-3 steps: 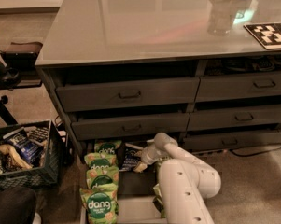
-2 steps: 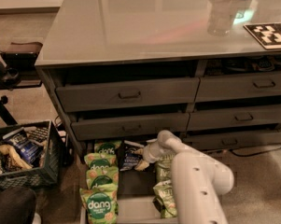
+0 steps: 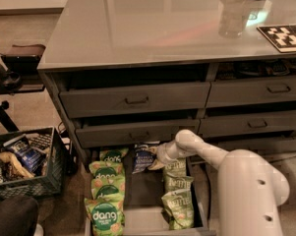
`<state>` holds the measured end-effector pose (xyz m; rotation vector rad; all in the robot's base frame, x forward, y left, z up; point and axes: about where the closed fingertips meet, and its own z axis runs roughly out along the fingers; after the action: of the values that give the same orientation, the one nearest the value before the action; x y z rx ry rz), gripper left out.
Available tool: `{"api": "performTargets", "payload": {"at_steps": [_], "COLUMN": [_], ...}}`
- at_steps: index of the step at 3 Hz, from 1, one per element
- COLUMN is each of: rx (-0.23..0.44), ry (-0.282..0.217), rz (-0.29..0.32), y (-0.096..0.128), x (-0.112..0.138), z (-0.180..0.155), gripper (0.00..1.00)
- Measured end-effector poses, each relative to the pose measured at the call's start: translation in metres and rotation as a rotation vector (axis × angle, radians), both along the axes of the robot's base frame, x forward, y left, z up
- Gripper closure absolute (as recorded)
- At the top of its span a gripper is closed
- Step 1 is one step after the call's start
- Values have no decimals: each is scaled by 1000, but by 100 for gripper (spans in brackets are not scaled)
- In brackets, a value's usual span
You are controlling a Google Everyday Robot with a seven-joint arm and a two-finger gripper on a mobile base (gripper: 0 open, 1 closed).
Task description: Pick blue chip bag from bottom drawer and place on counter
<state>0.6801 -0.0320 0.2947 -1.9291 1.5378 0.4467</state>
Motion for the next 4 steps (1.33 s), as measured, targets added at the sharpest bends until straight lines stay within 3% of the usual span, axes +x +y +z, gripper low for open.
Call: {"api": "performTargets", "payload": {"at_steps": [1, 2, 3, 4], "rx": [17, 29, 57, 94], "ry": [38, 132, 169, 152], "rz": [99, 140, 168, 171], "y": [2, -9, -19, -27], "x": [-57, -109, -141, -149], "z": [11, 1, 10, 42], "gripper": [100, 100, 100, 100]}}
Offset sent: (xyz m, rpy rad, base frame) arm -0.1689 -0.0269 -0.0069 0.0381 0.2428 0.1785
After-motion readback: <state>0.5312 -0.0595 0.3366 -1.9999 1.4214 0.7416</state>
